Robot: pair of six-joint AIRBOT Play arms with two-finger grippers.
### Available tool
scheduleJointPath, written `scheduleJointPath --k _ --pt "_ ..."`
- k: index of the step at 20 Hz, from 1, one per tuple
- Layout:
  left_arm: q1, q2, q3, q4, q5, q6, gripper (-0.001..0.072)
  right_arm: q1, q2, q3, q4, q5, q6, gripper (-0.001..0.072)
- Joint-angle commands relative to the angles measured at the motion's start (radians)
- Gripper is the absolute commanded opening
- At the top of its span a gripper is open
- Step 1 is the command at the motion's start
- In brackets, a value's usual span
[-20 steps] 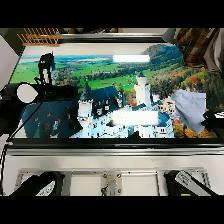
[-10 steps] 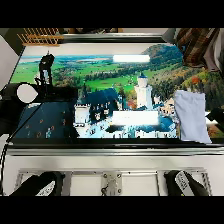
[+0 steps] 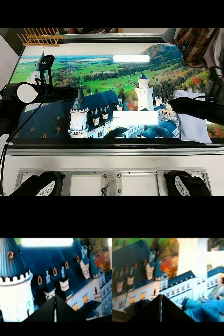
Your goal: Fold the clothes and pants, and hang the long-sleeved shirts on hangers.
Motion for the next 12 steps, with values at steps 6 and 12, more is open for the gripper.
scheduleJointPath --k 6,12 --pt "0.0 0.0 0.0 -0.001 0.001 0.0 0.0008 0.169 -0.044 0.001 0.035 0.038 -0.032 0.0014" --pt "0.0 0.0 0.0 -0.001 0.001 0.0 0.0008 0.169 -0.047 0.001 0.035 0.038 -0.032 0.0015"
